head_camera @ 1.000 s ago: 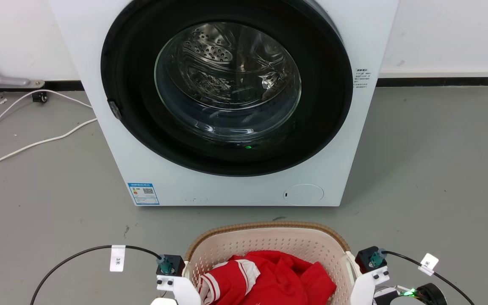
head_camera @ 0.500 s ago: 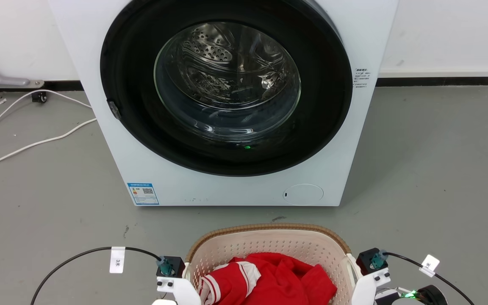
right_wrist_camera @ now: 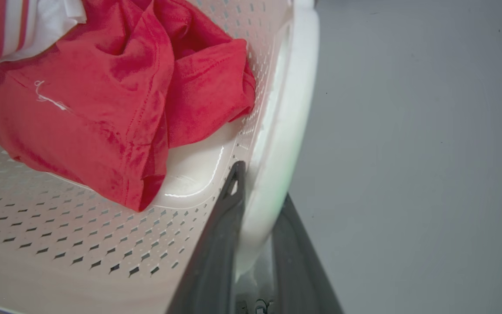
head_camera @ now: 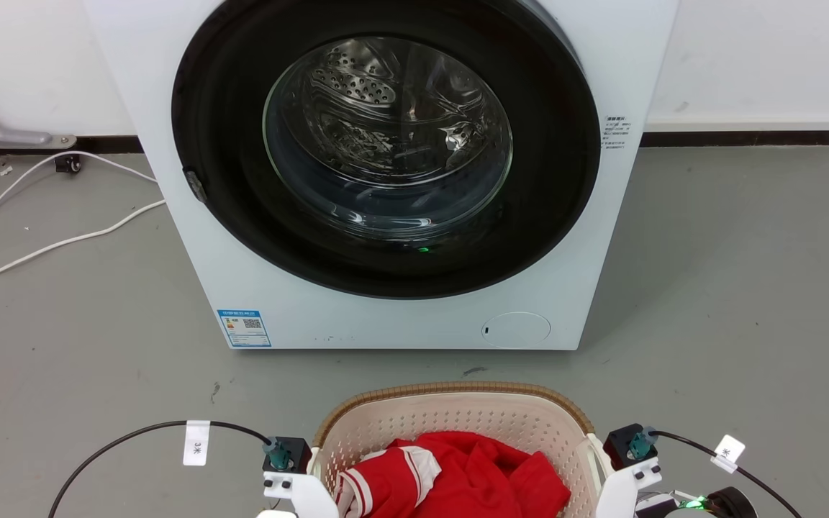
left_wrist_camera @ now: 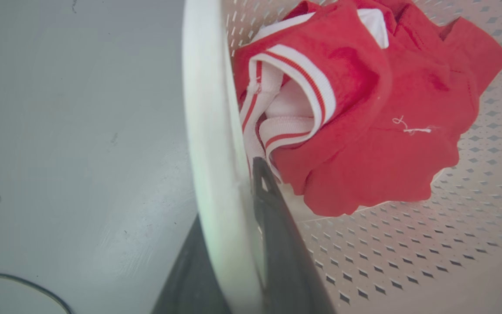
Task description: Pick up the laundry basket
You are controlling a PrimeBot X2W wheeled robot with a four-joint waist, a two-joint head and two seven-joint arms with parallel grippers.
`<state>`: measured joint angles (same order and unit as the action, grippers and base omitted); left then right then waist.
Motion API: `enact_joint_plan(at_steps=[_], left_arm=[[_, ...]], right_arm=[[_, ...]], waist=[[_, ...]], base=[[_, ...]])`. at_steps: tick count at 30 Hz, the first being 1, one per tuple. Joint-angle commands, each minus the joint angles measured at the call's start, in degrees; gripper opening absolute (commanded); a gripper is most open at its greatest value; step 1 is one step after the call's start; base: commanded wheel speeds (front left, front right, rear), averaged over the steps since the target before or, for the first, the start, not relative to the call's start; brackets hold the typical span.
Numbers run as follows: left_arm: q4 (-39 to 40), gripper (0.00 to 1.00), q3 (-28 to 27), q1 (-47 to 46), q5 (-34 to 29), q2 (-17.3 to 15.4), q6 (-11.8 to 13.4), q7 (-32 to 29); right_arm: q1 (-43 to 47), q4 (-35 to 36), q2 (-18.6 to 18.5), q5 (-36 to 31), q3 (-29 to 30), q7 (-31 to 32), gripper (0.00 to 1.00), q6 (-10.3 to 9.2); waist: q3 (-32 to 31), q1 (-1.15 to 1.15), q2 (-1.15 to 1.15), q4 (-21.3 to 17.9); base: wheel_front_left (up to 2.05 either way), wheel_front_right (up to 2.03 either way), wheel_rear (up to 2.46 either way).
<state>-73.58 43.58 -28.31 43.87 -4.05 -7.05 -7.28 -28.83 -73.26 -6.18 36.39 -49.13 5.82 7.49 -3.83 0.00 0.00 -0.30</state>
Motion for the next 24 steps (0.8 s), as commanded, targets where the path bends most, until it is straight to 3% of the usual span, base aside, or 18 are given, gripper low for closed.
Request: enact_joint_plan(at_steps=[1,24], left_arm=[[0.37,0.00,0.26,-0.18,0.21,-0.03,-0.70,0.64],[0.13,0.00,2.66,-0.03,2.54,-0.41,-0.69,0.84]], right_arm=[[-0.30,-0.04,-0.33,0.00,-0.56,-0.27,0.00,0.00],[-0.57,-0.38,-0.61,3.11,-3.94,-0.75,0.00,0.00]], waist=[[0.01,0.00,0.00,-0.01],[0.03,0.00,0.00,-0.47]], base=[[0.00,0.00,0.00],[0.00,0.00,0.00]])
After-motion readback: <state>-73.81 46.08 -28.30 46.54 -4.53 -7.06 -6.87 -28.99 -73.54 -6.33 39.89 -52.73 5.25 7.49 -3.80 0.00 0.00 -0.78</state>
